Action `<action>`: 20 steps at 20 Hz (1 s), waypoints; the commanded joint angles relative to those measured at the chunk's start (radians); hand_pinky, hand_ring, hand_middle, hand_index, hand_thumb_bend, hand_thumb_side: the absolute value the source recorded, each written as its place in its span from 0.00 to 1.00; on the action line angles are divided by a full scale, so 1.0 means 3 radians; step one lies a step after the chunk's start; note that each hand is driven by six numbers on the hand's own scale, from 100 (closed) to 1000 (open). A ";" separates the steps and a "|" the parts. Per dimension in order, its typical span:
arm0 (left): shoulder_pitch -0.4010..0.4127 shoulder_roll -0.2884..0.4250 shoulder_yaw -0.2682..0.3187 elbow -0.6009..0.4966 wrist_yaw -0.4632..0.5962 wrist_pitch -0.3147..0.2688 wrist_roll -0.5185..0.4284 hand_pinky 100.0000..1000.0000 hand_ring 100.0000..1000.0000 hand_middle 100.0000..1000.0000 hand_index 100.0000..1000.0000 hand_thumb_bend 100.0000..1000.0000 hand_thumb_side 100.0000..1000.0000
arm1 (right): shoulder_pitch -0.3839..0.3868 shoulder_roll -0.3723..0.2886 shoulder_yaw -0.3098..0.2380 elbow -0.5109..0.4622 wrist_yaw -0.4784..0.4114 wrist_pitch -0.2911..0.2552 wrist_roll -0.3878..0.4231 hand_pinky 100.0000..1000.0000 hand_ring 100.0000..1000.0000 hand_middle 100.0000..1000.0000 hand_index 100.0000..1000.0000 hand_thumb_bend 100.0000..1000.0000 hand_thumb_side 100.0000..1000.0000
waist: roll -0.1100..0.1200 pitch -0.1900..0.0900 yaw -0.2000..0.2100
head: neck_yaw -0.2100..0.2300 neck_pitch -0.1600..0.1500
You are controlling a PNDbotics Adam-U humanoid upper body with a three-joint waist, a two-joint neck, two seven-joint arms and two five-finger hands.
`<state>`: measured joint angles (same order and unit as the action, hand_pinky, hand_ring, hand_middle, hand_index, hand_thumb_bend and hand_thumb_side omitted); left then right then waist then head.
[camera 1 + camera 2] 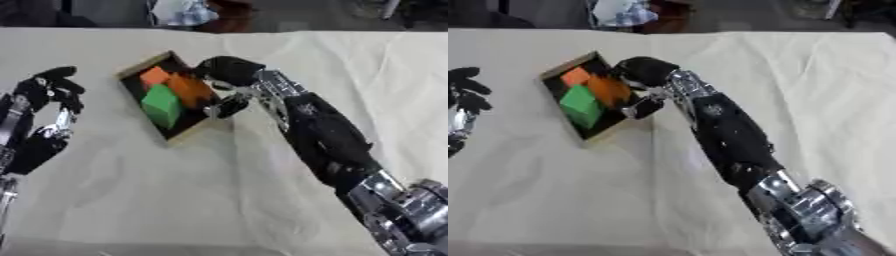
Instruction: Pick up objects on the table and place them in the box.
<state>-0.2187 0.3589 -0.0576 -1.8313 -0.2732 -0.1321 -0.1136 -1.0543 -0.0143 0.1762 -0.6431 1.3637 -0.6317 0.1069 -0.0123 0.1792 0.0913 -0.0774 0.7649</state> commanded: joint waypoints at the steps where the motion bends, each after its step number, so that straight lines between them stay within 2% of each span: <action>1: -0.0014 0.0036 0.0014 -0.0039 0.0007 -0.0005 0.0000 0.68 0.52 0.58 0.86 0.00 0.60 | -0.0051 -0.0015 -0.0079 0.0037 0.0138 0.0054 0.0157 0.85 0.85 0.79 1.00 0.00 0.59 | -0.0030 -0.0018 -0.0002 | 0.0007 -0.0004; 5: -0.0010 0.0032 0.0013 -0.0036 0.0008 -0.0007 -0.0002 0.68 0.52 0.58 0.86 0.00 0.60 | -0.0065 -0.0070 -0.0179 0.0035 0.0107 0.0137 0.0213 0.86 0.88 0.86 1.00 0.00 0.63 | -0.0034 -0.0019 -0.0010 | 0.0016 -0.0010; 10: -0.0009 0.0032 0.0013 -0.0035 0.0009 -0.0010 -0.0005 0.68 0.52 0.58 0.86 0.00 0.60 | -0.0070 -0.0095 -0.0184 -0.0009 0.0001 0.0160 0.0277 0.86 0.88 0.86 1.00 0.00 0.63 | -0.0035 -0.0020 -0.0011 | 0.0018 -0.0011; 11: -0.0007 0.0032 0.0014 -0.0034 0.0010 -0.0009 -0.0005 0.68 0.52 0.58 0.86 0.00 0.60 | -0.0075 -0.0100 -0.0187 -0.0018 -0.0012 0.0160 0.0282 0.88 0.91 0.92 1.00 0.00 0.55 | -0.0032 -0.0023 -0.0015 | 0.0021 -0.0007; 15: -0.0001 0.0034 0.0021 -0.0032 0.0010 -0.0009 -0.0006 0.69 0.52 0.58 0.86 0.00 0.60 | -0.0194 -0.0223 -0.0378 -0.0249 -0.0183 0.0002 0.0170 0.90 0.92 0.95 1.00 0.00 0.57 | -0.0020 -0.0023 -0.0041 | 0.0037 0.0001; 20: 0.0000 0.0039 0.0024 -0.0033 0.0014 -0.0011 -0.0012 0.69 0.52 0.58 0.86 0.00 0.60 | -0.0253 -0.0359 -0.0412 -0.0403 -0.0458 -0.0193 0.0202 0.90 0.93 0.96 1.00 0.00 0.55 | -0.0018 -0.0027 -0.0058 | 0.0048 0.0006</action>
<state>-0.2115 0.3587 -0.0574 -1.8308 -0.2730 -0.1333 -0.1149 -1.1010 -0.0953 0.0610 -0.7311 1.2516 -0.6756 0.1661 -0.0123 0.1792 0.0742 -0.0663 0.7647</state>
